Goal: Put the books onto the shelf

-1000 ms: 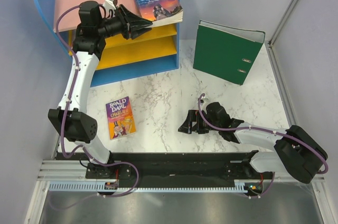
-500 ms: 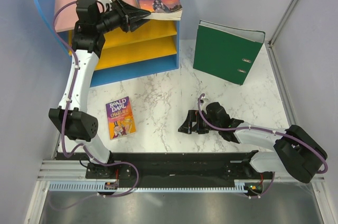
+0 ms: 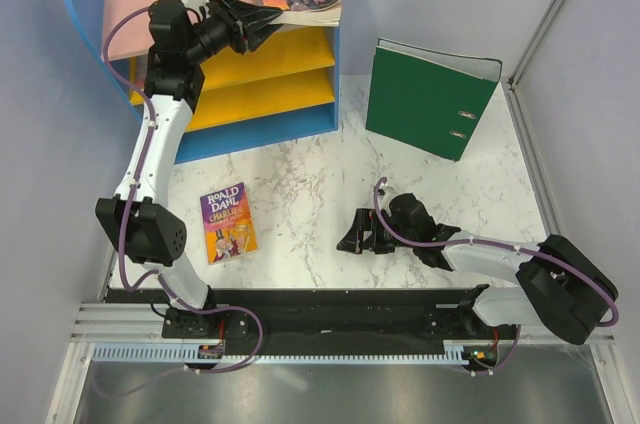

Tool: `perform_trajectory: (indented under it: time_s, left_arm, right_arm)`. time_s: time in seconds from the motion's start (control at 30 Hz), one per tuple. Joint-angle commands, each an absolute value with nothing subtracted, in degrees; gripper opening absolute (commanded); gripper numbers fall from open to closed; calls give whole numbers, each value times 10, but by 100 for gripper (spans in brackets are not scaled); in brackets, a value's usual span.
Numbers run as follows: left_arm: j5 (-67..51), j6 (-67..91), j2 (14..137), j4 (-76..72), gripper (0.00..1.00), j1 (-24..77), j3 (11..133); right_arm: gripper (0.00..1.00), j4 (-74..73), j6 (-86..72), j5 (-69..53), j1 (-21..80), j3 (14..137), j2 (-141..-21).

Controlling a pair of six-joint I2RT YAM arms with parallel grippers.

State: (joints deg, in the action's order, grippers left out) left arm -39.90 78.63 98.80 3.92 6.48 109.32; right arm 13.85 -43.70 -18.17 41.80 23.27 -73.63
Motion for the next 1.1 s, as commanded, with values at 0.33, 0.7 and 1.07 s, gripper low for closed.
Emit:
perform_trajectory:
  time_s: [0.33,0.7,1.07]
  left_arm:
    - [-347,821,1010,-88,2,55,1171]
    - [-362,833,1034,-62,16,47,1174]
    - [-367,838,1012,-55,71,37,1156]
  right_arm:
    - [98,165,-438,-191,421,238,-741]
    - [98,165,-438,-192,421,240,-744]
    - [98,165,-438,-192,421,241,-747]
